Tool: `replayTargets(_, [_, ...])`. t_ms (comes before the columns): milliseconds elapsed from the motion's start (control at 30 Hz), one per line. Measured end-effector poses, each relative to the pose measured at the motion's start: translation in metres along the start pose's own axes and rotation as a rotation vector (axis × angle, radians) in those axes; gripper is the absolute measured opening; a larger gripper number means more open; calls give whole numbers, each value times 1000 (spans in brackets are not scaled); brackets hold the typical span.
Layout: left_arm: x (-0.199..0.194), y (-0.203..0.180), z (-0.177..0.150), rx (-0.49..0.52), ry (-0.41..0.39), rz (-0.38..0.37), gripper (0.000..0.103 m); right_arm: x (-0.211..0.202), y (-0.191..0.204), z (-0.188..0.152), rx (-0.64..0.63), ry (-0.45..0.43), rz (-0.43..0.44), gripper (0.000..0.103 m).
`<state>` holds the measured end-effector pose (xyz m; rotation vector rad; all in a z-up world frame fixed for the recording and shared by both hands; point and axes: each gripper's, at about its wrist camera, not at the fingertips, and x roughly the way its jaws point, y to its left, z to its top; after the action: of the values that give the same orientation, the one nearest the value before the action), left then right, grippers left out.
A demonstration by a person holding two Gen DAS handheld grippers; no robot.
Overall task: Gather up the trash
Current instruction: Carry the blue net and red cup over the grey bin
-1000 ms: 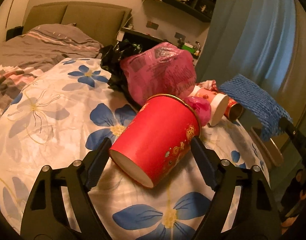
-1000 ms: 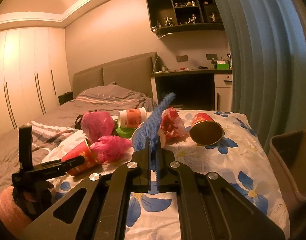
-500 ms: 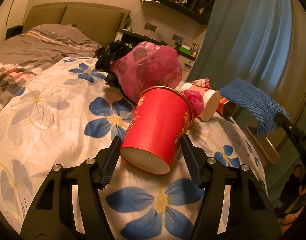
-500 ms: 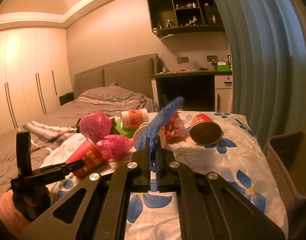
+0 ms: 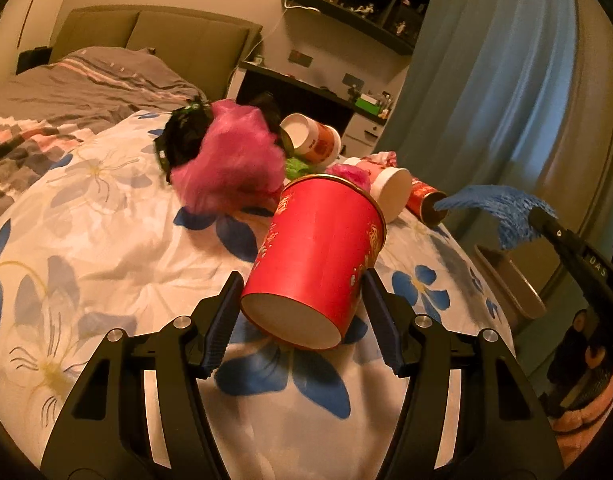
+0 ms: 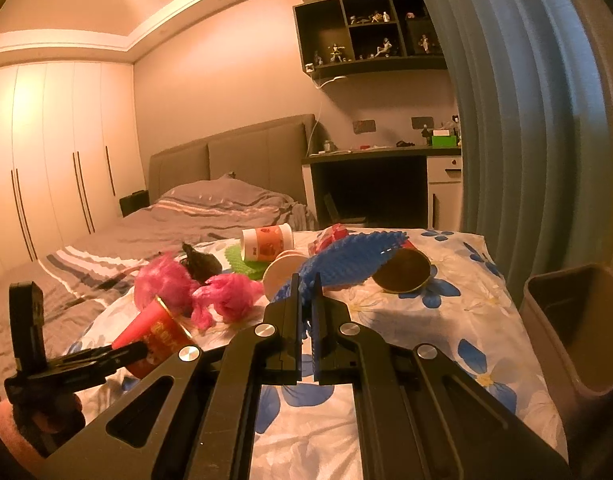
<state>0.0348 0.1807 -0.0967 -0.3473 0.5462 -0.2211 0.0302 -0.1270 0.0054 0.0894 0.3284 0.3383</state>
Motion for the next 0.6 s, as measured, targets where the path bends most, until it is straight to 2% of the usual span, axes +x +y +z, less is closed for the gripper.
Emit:
replayTargets(233, [-4, 1, -3, -5, 1, 6, 60, -10, -7, -1, 4, -9, -7, 4])
replayTargets(600, [-6, -53, 6, 73, -30, -57, 60, -30, -25, 1, 29, -34, -24, 4])
